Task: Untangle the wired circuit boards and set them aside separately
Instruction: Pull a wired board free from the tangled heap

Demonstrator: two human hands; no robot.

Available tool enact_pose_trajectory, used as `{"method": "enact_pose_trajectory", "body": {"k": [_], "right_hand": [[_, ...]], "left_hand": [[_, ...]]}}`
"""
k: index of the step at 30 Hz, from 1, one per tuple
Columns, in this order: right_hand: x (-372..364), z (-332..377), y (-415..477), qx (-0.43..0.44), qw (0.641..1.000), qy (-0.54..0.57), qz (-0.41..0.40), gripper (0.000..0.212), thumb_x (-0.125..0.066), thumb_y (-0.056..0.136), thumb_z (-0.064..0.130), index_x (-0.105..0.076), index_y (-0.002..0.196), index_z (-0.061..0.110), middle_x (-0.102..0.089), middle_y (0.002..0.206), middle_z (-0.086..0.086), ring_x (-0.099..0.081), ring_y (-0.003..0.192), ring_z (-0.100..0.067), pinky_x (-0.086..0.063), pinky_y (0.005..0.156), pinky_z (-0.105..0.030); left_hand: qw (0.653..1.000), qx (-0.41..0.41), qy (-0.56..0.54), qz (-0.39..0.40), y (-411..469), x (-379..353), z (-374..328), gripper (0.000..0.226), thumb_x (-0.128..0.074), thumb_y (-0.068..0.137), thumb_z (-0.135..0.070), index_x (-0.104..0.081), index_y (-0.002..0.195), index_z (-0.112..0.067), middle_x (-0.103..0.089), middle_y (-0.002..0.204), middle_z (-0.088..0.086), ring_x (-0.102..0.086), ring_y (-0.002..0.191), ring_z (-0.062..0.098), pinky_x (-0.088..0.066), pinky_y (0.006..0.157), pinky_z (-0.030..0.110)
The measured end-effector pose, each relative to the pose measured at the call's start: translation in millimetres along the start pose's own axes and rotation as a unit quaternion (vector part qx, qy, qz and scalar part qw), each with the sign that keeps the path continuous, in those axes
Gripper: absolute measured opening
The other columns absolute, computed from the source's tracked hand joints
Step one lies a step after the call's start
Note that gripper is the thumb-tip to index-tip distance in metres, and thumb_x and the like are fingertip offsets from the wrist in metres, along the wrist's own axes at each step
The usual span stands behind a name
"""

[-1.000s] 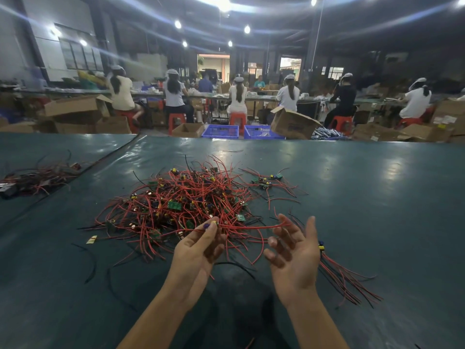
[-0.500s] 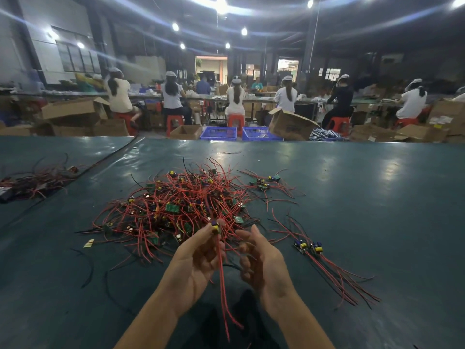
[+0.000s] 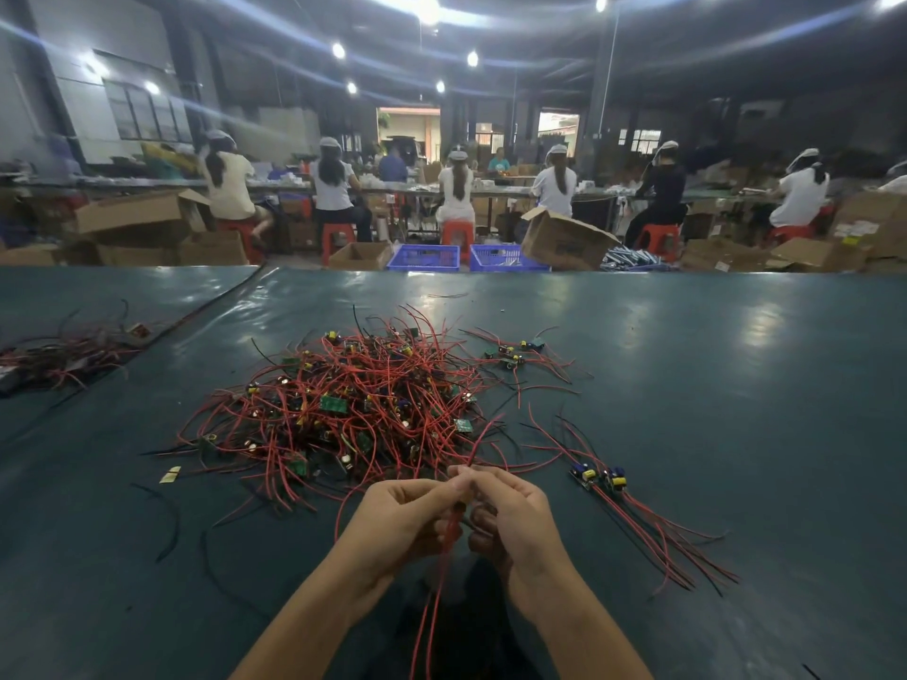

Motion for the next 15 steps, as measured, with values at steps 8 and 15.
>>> {"method": "enact_pose_trajectory", "body": {"k": [8,15], "right_hand": [[14.8,-8.8,6.3,-0.053,0.995,0.044,-0.071,0.012,-0.074,0.08,0.018,-0.078,0.077,0.007,-0.053,0.055,-0.003,-0.051,0.051,-0.017,-0.042,0.055,-0.028],[42.6,1.4,15.7,-0.051,0.973,0.161,-0.155,0.014,-0.066,0.088,0.007,-0.068,0.074,0.005,-0.037,0.046,0.005,-0.027,0.033,-0.005,-0.022,0.03,-0.017]], "left_hand": [[0.999,0.029,0.038,0.001,-1.9,-6.4,4.3,0.015,-0.075,0.076,-0.021,-0.074,0.068,-0.009,-0.061,0.059,0.004,-0.058,0.052,0.012,-0.047,0.051,0.021],[0.997,0.059,0.045,0.037,-5.9,-19.1,10.3,0.018,-0.072,0.079,-0.014,-0.07,0.062,-0.009,-0.053,0.054,0.003,-0.052,0.048,0.013,-0.044,0.053,0.022]]}}
Point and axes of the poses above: each hand's wrist, its own y-axis towards the middle knuckle, its own x-axis out of the back of the hand, z = x × y, the point moved 9 cm from there along y, towards the middle knuckle
